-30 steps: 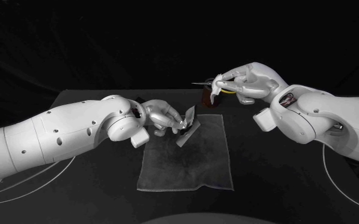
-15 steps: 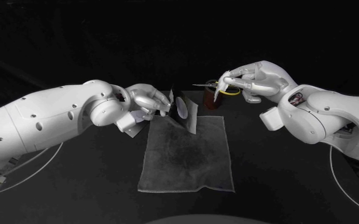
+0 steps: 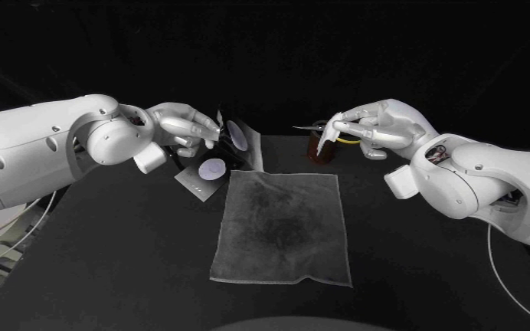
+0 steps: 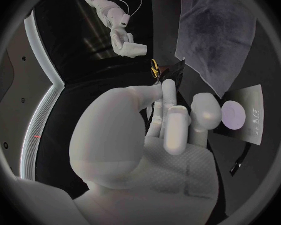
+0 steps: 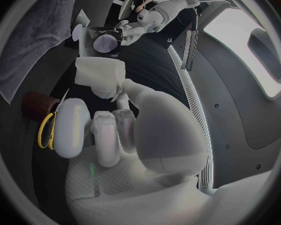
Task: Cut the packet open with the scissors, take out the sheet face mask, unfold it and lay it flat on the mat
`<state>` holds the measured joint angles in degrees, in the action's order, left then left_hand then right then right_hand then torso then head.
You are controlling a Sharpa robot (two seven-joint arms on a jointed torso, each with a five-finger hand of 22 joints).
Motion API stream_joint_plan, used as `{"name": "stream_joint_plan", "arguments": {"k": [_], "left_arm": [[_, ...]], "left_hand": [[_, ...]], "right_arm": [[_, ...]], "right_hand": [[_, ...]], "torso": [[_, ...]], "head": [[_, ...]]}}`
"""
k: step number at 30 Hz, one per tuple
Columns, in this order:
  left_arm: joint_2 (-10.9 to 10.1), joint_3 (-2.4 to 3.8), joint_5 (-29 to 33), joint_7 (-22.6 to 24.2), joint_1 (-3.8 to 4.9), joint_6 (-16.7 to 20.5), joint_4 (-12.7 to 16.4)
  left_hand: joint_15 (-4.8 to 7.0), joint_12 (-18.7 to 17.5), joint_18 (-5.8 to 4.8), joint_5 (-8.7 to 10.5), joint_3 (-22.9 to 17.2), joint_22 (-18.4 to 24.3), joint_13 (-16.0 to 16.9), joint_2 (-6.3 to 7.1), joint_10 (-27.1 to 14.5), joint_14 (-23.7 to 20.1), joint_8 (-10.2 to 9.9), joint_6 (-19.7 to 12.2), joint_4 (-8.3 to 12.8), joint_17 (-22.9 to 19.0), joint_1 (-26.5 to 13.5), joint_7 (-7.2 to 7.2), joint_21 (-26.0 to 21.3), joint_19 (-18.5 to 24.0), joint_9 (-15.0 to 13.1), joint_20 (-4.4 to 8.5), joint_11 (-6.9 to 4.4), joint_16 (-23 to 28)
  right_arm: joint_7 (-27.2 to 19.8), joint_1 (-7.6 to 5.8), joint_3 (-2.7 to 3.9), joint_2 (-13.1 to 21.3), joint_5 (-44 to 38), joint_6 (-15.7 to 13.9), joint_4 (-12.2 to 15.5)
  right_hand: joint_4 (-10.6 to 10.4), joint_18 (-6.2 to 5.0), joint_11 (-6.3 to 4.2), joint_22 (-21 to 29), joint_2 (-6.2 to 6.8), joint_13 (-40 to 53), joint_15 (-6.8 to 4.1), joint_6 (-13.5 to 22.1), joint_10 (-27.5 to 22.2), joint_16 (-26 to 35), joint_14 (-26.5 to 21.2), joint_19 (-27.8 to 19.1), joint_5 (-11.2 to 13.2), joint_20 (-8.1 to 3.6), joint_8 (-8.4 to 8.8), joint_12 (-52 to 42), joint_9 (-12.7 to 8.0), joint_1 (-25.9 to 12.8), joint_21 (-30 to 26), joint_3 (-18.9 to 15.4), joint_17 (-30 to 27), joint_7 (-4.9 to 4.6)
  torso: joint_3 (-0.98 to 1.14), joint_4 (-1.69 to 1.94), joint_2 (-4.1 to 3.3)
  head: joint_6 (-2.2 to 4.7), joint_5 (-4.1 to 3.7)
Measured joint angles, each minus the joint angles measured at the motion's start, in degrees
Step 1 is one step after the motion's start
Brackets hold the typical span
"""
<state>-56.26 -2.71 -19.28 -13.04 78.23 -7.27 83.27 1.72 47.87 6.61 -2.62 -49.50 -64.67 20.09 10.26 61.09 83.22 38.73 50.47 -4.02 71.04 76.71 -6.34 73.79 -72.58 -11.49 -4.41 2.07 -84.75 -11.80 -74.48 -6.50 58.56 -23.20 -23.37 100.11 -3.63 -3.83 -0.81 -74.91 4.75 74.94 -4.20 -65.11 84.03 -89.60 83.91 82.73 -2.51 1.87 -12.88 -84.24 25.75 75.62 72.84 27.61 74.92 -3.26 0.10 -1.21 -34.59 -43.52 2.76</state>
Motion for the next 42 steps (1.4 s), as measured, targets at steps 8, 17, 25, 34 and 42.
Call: {"name": "stream_joint_plan", "arguments": {"k": [8,17,25,34,42], "left_arm": [[-0.72,-0.16,0.65,0.33,0.14,1.07,-7.46],[0.42,-0.74,0.63,2.18,-0.47,3.34,-17.06],[2.6,-0.85,2.06,5.84,-1.88,8.41,-23.5],[5.88,-0.88,3.83,7.72,-5.46,12.84,-30.23],[7.35,-0.89,5.04,8.05,-7.9,15.45,-33.78]], "left_hand": [[0.0,0.0,0.0,0.01,0.0,-0.16,0.05,-0.06,0.0,0.0,0.13,0.0,0.0,0.05,-0.22,0.0,0.22,0.0,0.0,0.0,0.0,0.0],[0.0,0.0,0.0,0.12,0.0,-0.37,0.05,-0.05,0.0,0.0,0.19,-0.01,0.0,0.24,-0.22,0.01,0.22,-0.43,0.0,0.0,0.0,0.01],[0.0,0.0,-0.01,0.12,0.01,-0.37,0.04,0.09,0.01,0.0,0.22,-0.01,0.0,0.24,-0.36,0.01,0.22,-0.42,0.0,0.0,0.0,0.01],[0.0,0.0,-0.01,-0.01,0.01,-0.2,0.1,0.1,0.01,0.0,0.24,-0.1,0.0,0.22,-0.37,0.1,0.22,-0.42,0.0,0.0,0.0,0.02],[0.0,0.0,-0.01,-0.01,-0.15,0.02,0.1,0.33,0.23,0.0,0.29,-0.11,0.16,0.0,-0.6,0.11,0.22,-0.42,0.0,0.0,-0.08,0.07]], "right_arm": [[0.02,0.96,-0.24,-1.96,-0.03,0.27,-1.58],[0.05,2.13,-0.4,-3.26,-0.19,0.54,-3.37],[0.07,3.07,-0.44,-3.92,-0.45,0.8,-4.48],[0.07,3.37,-0.45,-4.19,-0.74,1.05,-5.07],[0.08,3.45,-0.45,-4.14,-0.88,1.16,-5.34]], "right_hand": [[0.01,0.0,0.0,-0.04,0.0,0.0,0.01,-0.11,0.0,-0.2,-0.01,-0.09,0.11,0.09,0.0,0.07,0.0,0.01,0.0,0.0,-0.01,-0.11],[0.01,0.0,0.01,-0.04,-0.01,-0.01,0.01,-0.11,0.0,-0.2,-0.01,-0.09,-0.16,0.09,0.0,0.09,0.0,0.02,0.0,0.0,0.01,-0.11],[0.01,0.01,0.01,-0.01,-0.01,-0.04,0.01,-0.1,-0.01,-0.18,-0.01,-0.1,-0.15,0.09,0.0,0.1,0.0,0.02,-0.01,0.0,0.04,-0.1],[0.01,0.0,0.01,0.0,-0.01,-0.01,0.01,-0.09,-0.01,-0.2,-0.01,-0.1,-0.13,0.09,0.0,0.21,0.0,0.03,-0.01,0.0,0.04,-0.09],[0.02,0.01,0.01,-0.03,-0.27,0.01,0.01,0.0,-0.01,-0.2,-0.01,-0.1,-0.11,0.09,0.0,0.21,0.0,-0.23,-0.01,0.0,0.0,0.0]], "torso": [[-0.04,0.12,0.15],[0.0,0.08,0.15],[-0.01,0.08,0.14],[-0.04,0.09,0.16],[-0.05,0.13,0.19]], "head": [[0.04,2.1],[0.41,4.98],[0.63,7.31],[0.77,8.52],[0.59,8.97]]}}
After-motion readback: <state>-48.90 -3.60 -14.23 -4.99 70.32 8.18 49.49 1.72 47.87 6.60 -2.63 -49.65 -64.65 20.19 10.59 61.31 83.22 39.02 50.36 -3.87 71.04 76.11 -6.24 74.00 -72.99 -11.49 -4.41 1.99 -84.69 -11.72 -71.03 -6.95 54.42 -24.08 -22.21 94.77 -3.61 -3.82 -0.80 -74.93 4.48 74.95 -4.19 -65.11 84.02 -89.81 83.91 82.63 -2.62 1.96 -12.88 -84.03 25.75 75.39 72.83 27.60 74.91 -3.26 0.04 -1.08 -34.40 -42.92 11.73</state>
